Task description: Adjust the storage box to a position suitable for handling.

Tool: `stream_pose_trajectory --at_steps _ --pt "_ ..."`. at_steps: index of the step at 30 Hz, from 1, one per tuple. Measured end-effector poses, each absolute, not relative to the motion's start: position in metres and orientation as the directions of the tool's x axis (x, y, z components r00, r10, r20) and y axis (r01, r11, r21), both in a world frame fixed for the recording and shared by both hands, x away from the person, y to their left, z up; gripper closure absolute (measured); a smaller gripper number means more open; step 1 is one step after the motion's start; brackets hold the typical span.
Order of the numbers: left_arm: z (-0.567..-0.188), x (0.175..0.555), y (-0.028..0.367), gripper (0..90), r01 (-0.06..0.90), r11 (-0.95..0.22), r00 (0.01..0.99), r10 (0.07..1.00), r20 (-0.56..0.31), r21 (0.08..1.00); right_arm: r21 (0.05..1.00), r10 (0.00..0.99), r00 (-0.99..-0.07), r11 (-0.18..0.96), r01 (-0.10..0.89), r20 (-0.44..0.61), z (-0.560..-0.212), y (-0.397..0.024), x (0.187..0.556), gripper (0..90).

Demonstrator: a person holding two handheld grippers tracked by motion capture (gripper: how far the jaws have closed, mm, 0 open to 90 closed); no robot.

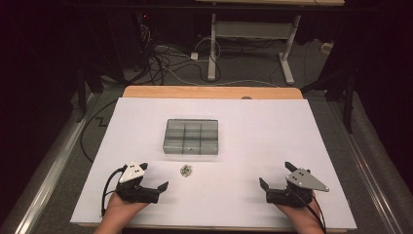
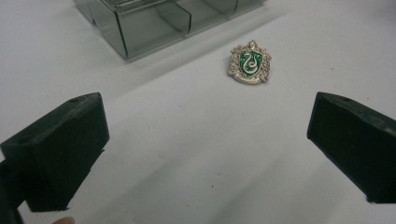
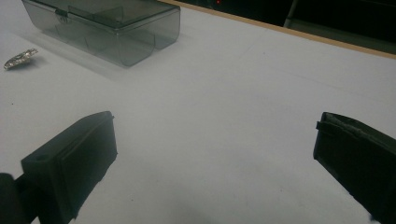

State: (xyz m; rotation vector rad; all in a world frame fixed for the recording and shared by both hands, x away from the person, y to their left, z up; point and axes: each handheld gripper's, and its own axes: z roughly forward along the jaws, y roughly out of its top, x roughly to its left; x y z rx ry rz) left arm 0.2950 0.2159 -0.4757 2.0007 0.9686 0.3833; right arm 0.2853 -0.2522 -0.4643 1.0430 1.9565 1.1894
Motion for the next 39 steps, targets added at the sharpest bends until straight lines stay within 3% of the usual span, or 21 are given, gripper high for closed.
stream_pose_trajectory --at_steps 15,28,39 --pt "-0.479 0.299 0.206 0.0 0.526 -0.42 0.676 0.734 -0.064 0.739 0.905 0.855 -0.508 0.293 0.307 -0.104 -0.465 -0.253 0.285 0.2" --pt "-0.479 0.301 0.196 0.0 0.498 -0.477 0.71 0.704 -0.025 0.724 0.907 0.855 -0.508 0.292 0.303 -0.106 -0.464 -0.253 0.284 0.2" --pt "-0.473 0.312 0.176 0.0 0.494 -0.486 0.733 0.679 -0.044 0.721 0.905 0.849 -0.515 0.304 0.298 -0.116 -0.464 -0.252 0.284 0.2"
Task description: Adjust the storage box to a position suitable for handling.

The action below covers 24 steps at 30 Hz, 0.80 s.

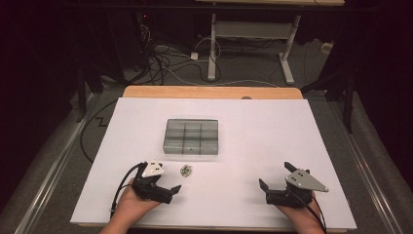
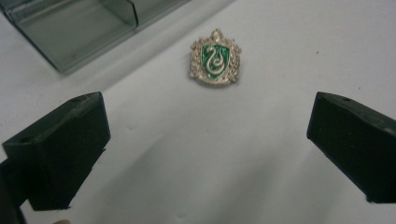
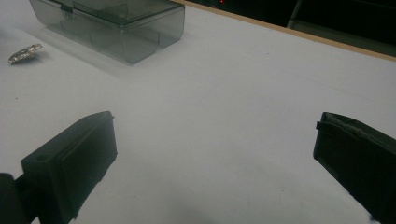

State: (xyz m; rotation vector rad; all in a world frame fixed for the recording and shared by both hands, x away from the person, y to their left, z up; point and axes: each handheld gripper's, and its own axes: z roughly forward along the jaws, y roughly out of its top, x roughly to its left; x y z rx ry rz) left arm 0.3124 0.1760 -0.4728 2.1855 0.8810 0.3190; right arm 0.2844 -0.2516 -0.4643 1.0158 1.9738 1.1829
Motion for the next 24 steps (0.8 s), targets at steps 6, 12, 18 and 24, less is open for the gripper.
stream_pose_trajectory --at_steps 6,12,18,24 --pt "-0.473 0.318 0.167 0.0 0.482 -0.504 0.747 0.663 -0.036 0.717 0.903 0.848 -0.517 0.307 0.299 -0.117 -0.465 -0.252 0.285 0.2" --pt "-0.475 0.325 0.161 7.5 0.47 -0.515 0.764 0.645 -0.038 0.717 0.905 0.848 -0.517 0.307 0.295 -0.119 -0.464 -0.252 0.285 0.2" --pt "-0.474 0.331 0.153 18.8 0.456 -0.527 0.783 0.62 -0.043 0.717 0.906 0.847 -0.518 0.307 0.292 -0.12 -0.464 -0.252 0.285 0.2" --pt "-0.476 0.339 0.146 29.4 0.439 -0.545 0.792 0.611 -0.021 0.715 0.906 0.848 -0.516 0.305 0.293 -0.119 -0.464 -0.253 0.285 0.3"
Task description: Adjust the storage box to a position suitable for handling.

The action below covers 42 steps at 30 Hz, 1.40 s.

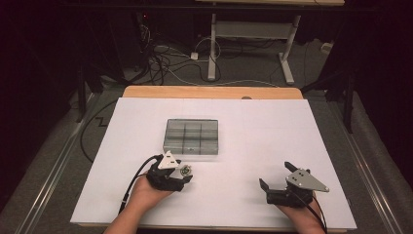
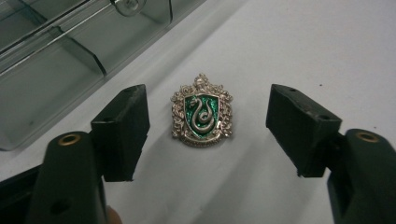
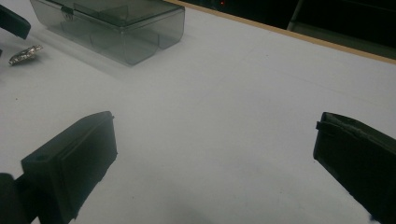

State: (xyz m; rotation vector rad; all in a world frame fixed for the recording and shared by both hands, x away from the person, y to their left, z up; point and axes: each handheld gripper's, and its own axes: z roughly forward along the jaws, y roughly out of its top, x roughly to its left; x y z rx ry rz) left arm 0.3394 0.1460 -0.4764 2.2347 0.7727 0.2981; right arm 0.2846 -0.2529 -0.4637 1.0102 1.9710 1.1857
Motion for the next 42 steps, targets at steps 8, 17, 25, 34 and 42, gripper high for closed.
stream_pose_trajectory --at_steps 8,17,25,34,42 --pt "-0.4809 0.3466 0.1375 35.1 0.44 -0.568 0.785 0.619 0.008 0.696 0.908 0.851 -0.512 0.301 0.293 -0.117 -0.4635 -0.2534 0.2844 0.2" --pt "-0.4821 0.3483 0.1382 44.4 0.451 -0.562 0.783 0.623 -0.004 0.694 0.908 0.851 -0.511 0.302 0.289 -0.12 -0.4636 -0.2538 0.2842 0.3" --pt "-0.4828 0.3487 0.1388 48.6 0.459 -0.555 0.786 0.618 -0.026 0.693 0.909 0.852 -0.51 0.299 0.289 -0.118 -0.4634 -0.2538 0.2841 0.2" --pt "-0.4833 0.3492 0.1401 54.3 0.465 -0.544 0.787 0.616 -0.045 0.698 0.909 0.853 -0.511 0.291 0.298 -0.105 -0.4649 -0.2536 0.2839 0.3" --pt "-0.4829 0.3488 0.1402 55.0 0.465 -0.543 0.785 0.618 -0.043 0.699 0.912 0.859 -0.504 0.277 0.303 -0.093 -0.4649 -0.256 0.2838 0.3"
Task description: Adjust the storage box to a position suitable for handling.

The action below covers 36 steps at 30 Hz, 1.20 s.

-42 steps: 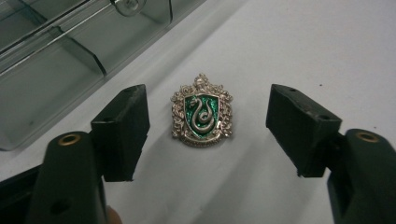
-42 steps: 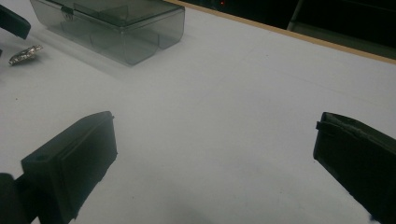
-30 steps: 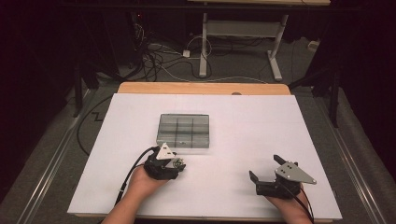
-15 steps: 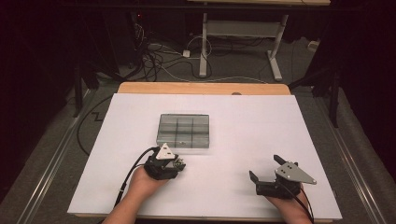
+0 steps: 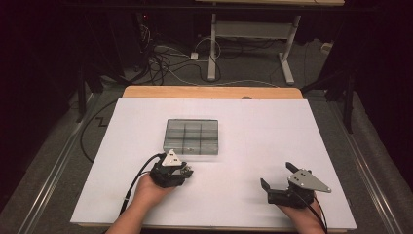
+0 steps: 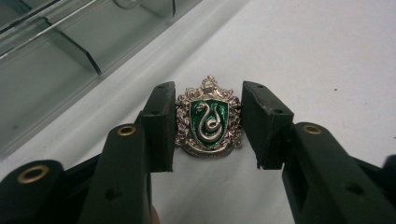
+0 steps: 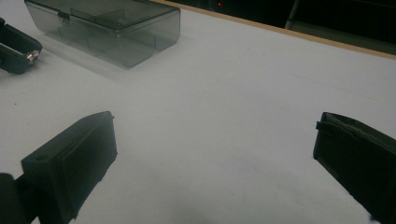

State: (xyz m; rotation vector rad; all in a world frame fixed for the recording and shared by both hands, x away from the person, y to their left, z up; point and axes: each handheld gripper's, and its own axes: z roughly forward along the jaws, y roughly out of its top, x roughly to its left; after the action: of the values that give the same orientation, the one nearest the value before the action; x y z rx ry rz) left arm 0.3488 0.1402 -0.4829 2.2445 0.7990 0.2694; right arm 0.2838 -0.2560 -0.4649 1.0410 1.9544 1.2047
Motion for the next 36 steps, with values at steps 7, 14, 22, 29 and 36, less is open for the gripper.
stream_pose_trajectory --at_steps 7,14,22,29,36 --pt "-0.482 0.348 0.14 55.1 0.461 -0.549 0.786 0.618 -0.033 0.697 0.913 0.862 -0.499 0.273 0.303 -0.092 -0.464 -0.256 0.283 0.3" --pt "-0.478 0.343 0.149 55.2 0.461 -0.519 0.771 0.636 -0.035 0.72 0.913 0.859 -0.503 0.279 0.297 -0.099 -0.464 -0.256 0.284 0.2" --pt "-0.472 0.328 0.162 55.2 0.447 -0.536 0.771 0.637 -0.004 0.717 0.912 0.857 -0.506 0.281 0.297 -0.099 -0.464 -0.255 0.283 0.3" --pt "-0.47 0.307 0.194 55.2 0.494 -0.497 0.736 0.675 -0.04 0.713 0.913 0.858 -0.504 0.278 0.299 -0.096 -0.464 -0.256 0.283 0.3" --pt "-0.472 0.286 0.219 55.2 0.524 -0.474 0.715 0.696 -0.064 0.708 0.913 0.862 -0.5 0.272 0.305 -0.09 -0.464 -0.255 0.283 0.3"
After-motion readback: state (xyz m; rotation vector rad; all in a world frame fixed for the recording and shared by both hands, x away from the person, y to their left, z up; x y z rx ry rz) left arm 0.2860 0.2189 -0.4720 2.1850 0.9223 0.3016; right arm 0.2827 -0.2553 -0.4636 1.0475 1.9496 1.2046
